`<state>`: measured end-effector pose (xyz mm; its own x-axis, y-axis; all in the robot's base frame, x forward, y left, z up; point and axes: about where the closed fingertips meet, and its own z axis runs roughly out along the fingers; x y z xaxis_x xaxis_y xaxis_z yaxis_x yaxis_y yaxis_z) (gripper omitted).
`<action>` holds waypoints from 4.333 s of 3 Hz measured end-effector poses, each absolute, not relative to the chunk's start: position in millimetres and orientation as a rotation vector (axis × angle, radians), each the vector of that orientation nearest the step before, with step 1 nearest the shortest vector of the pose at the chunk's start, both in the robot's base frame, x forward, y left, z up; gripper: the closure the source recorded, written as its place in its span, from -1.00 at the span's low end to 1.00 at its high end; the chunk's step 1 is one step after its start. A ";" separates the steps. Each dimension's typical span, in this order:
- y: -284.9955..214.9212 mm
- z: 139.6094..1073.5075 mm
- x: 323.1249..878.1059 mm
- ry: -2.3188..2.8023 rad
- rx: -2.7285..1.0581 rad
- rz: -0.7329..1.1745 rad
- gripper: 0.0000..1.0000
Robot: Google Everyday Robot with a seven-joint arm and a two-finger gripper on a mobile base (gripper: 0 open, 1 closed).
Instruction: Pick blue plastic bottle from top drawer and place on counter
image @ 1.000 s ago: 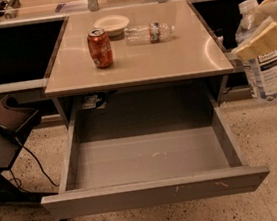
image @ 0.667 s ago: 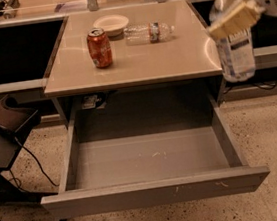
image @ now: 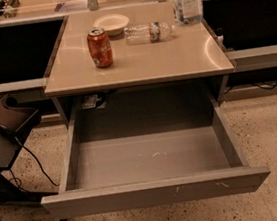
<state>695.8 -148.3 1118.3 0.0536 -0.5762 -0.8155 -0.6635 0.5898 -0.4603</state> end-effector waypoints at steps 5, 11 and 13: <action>-167.8 1032.3 829.6 1.728 -0.574 0.241 1.00; -134.4 930.1 894.7 1.814 -0.325 0.030 0.15; -134.3 930.0 894.7 1.814 -0.325 0.030 -0.79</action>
Offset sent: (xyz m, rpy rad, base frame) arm 0.1435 0.0004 -0.0804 0.3869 0.1251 -0.1886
